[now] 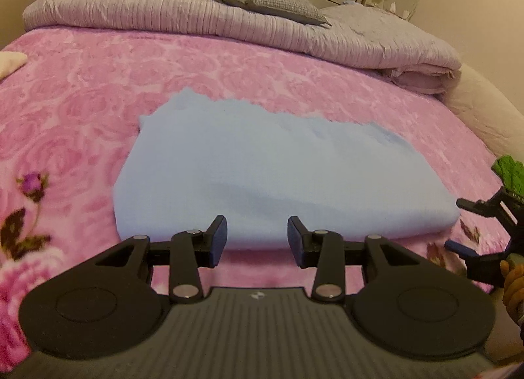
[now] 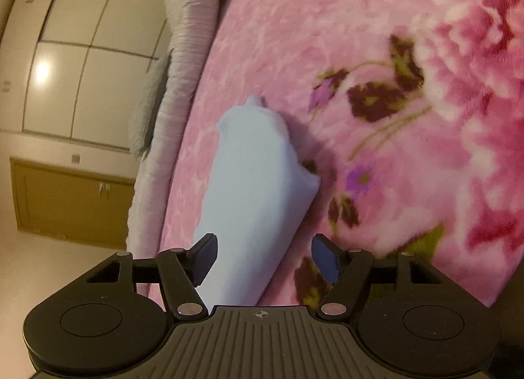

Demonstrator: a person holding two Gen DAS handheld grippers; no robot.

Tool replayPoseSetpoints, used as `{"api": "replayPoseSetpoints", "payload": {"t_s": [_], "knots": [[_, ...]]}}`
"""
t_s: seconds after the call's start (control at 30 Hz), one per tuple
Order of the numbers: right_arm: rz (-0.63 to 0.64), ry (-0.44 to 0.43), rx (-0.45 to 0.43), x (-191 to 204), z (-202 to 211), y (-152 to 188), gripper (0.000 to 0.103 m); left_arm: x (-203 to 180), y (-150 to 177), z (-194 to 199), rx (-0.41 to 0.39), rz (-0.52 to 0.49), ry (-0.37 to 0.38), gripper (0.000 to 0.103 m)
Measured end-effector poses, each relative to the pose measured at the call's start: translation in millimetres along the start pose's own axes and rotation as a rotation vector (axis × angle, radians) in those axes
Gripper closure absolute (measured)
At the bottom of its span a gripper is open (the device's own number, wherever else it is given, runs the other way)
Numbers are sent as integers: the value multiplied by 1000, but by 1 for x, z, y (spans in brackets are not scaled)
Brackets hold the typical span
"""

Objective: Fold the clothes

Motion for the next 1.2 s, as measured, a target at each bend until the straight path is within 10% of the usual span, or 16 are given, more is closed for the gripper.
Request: {"api": "replayPoseSetpoints", "payload": {"t_s": [0.5, 0.77, 0.9, 1.03, 1.2], "knots": [[7, 120, -45, -5, -27, -12, 81, 25, -11, -49, 67, 20, -53, 67], [987, 371, -197, 107, -30, 39, 90, 49, -18, -29, 56, 144, -27, 68], [1544, 339, -210, 163, -55, 119, 91, 64, -16, -18, 57, 250, 40, 69], [1820, 259, -58, 166, -91, 194, 90, 75, -12, -11, 69, 341, 95, 69], [1904, 224, 133, 143, -113, 229, 66, 81, -9, -4, 86, 398, 138, 69]]}}
Point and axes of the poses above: each gripper's, at about its wrist camera, not at the fingertips, and z roughly against the way its jaws point, x to its left, y to its underside, the point moved 5 cm from there along -z, roughly the way its jaws point, and after that the axes turned 9 degrees about z, right-handed, at the moved point
